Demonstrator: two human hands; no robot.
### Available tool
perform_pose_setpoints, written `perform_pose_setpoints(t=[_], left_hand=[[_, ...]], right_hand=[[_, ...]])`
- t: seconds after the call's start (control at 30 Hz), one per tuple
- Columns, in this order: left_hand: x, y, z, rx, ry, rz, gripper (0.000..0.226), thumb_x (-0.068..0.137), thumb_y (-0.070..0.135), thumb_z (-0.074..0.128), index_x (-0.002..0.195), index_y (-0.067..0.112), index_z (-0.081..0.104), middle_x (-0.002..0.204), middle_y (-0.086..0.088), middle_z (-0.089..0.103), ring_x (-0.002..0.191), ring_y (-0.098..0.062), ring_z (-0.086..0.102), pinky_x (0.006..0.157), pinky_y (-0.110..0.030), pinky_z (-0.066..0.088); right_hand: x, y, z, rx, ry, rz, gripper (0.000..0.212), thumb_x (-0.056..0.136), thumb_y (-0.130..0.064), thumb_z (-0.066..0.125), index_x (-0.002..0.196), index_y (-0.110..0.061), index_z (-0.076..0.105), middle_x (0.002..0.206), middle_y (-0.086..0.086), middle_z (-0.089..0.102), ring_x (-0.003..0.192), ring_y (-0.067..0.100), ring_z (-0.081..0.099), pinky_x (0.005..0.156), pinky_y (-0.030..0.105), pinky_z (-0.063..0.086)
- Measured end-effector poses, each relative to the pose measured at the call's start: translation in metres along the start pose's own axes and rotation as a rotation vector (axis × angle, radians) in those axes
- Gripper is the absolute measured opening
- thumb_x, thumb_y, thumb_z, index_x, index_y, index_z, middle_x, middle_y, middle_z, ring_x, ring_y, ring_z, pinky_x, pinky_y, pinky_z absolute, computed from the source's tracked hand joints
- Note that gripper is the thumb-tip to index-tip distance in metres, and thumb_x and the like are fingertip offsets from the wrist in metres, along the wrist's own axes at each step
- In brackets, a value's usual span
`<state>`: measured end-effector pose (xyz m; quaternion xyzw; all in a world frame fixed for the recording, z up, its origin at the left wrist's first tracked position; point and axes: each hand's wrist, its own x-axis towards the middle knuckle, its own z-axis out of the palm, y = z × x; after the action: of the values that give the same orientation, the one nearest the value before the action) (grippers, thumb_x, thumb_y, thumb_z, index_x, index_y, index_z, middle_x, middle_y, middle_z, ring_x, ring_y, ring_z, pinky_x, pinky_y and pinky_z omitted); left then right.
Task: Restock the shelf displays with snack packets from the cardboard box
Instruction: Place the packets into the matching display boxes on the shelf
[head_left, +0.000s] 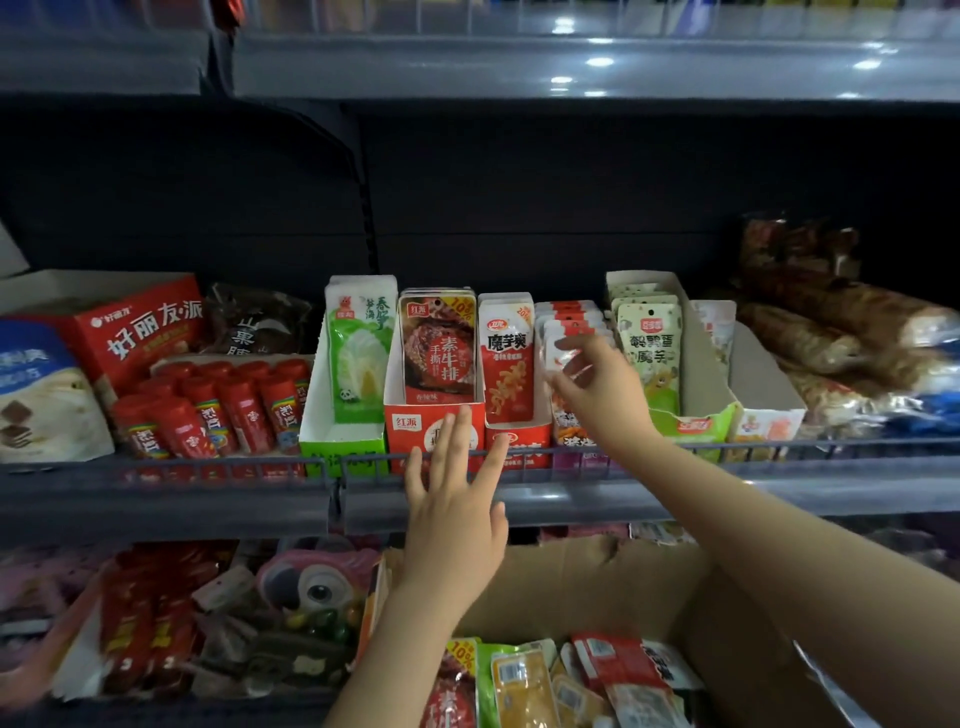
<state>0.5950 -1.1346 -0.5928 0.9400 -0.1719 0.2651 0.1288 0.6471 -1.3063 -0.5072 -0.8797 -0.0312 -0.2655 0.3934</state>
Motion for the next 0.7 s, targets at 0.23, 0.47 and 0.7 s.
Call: perform_pose_setpoints(t=[0.23, 0.47, 0.7], left_hand=[[-0.044, 0.029, 0.004, -0.178, -0.071, -0.017, 0.043, 0.088, 0.020, 0.058, 0.131, 0.021, 0.054, 0.143, -0.005, 0.041, 0.133, -0.025, 0.036, 0.111, -0.043, 0.027], [-0.074, 0.038, 0.028, -0.335, -0.418, -0.118, 0.036, 0.097, 0.029, 0.046, 0.132, 0.026, 0.050, 0.132, 0.008, 0.045, 0.128, -0.011, 0.036, 0.111, -0.032, 0.022], [-0.095, 0.031, 0.064, -0.358, -0.750, -0.245, 0.031, 0.094, 0.027, 0.054, 0.123, 0.018, 0.059, 0.122, -0.002, 0.050, 0.099, -0.017, 0.056, 0.084, -0.023, 0.041]], right_hand=[[-0.092, 0.025, -0.019, 0.070, -0.112, 0.074, 0.014, 0.084, -0.022, 0.070, 0.095, -0.024, 0.062, 0.077, -0.006, 0.059, 0.068, 0.005, 0.054, 0.059, 0.007, 0.040], [-0.167, 0.073, -0.014, 0.016, -0.319, 0.224, 0.016, 0.083, -0.024, 0.071, 0.098, -0.023, 0.064, 0.078, -0.015, 0.057, 0.072, -0.001, 0.054, 0.065, 0.011, 0.040], [-0.186, 0.105, 0.005, -0.137, -0.658, 0.332, 0.024, 0.086, -0.031, 0.067, 0.106, -0.018, 0.067, 0.101, -0.002, 0.066, 0.089, 0.011, 0.059, 0.077, 0.020, 0.043]])
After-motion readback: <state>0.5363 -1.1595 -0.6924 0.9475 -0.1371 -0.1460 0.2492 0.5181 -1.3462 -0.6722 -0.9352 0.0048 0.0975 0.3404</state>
